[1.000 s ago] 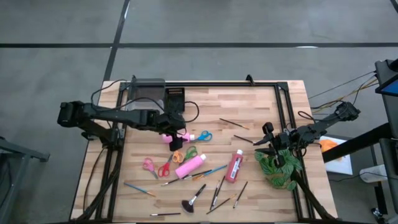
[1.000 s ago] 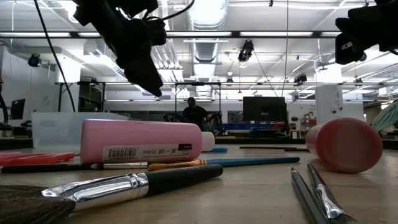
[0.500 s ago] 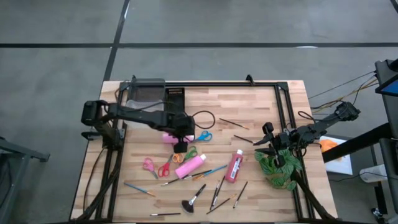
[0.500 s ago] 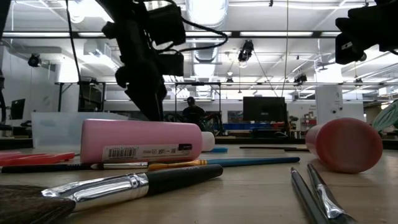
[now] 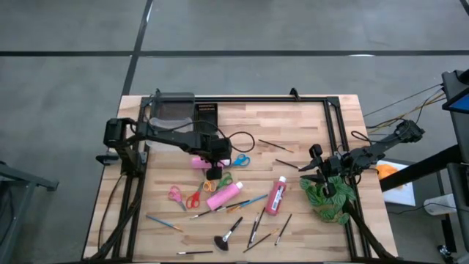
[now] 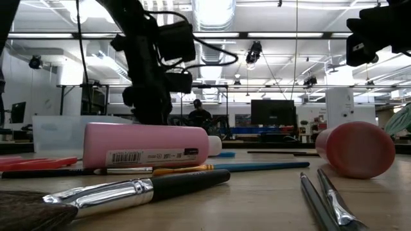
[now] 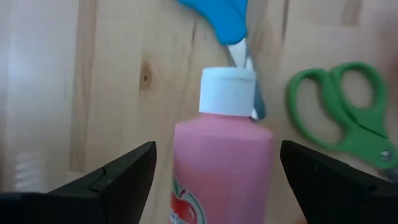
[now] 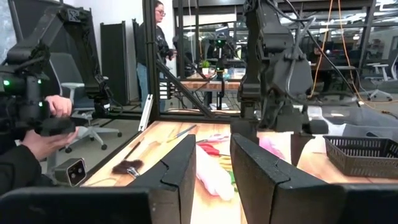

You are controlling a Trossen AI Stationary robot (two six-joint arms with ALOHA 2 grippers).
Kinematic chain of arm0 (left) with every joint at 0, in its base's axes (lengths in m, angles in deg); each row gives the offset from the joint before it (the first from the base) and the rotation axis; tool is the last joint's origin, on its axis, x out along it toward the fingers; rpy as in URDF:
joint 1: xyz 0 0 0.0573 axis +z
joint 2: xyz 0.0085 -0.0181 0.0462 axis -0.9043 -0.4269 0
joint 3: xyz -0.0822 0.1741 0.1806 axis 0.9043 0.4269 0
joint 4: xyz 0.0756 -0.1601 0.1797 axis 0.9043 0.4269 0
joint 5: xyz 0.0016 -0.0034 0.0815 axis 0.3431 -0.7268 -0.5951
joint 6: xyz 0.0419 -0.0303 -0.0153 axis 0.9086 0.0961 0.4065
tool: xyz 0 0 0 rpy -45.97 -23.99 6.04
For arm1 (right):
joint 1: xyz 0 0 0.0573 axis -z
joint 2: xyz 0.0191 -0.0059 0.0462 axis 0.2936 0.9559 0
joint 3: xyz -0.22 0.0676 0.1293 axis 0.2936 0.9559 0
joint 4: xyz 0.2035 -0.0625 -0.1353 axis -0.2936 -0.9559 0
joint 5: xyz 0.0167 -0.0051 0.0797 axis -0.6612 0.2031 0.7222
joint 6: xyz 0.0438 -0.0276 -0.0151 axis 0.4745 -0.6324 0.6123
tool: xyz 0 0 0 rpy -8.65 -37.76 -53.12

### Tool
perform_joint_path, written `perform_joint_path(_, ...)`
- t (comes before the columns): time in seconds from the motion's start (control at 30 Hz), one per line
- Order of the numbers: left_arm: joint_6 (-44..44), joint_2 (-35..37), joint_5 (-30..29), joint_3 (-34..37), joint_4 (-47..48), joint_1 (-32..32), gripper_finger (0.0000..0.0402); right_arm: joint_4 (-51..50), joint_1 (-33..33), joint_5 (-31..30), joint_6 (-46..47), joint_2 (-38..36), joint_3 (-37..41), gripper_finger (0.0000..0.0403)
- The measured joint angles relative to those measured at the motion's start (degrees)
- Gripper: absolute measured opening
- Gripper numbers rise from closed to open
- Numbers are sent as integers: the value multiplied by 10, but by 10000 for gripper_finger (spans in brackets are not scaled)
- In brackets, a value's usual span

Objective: Pick & Place Paint Supplies
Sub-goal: Put the pink bottle into the left black bin

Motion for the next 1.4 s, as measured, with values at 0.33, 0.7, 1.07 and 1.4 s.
perform_joint_path(0.33,-3,-25,-4,2,-6,4,329,-3,0,0,0,0,0,97)
perform_joint_path(0.7,-20,-25,-12,2,-6,7,189,-2,0,0,0,0,0,97)
perform_joint_path(1.07,-24,-25,-15,2,-8,7,190,-2,0,0,0,0,0,97)
perform_joint_path(1.4,-42,20,-20,3,-8,7,183,-3,0,0,0,0,0,97)
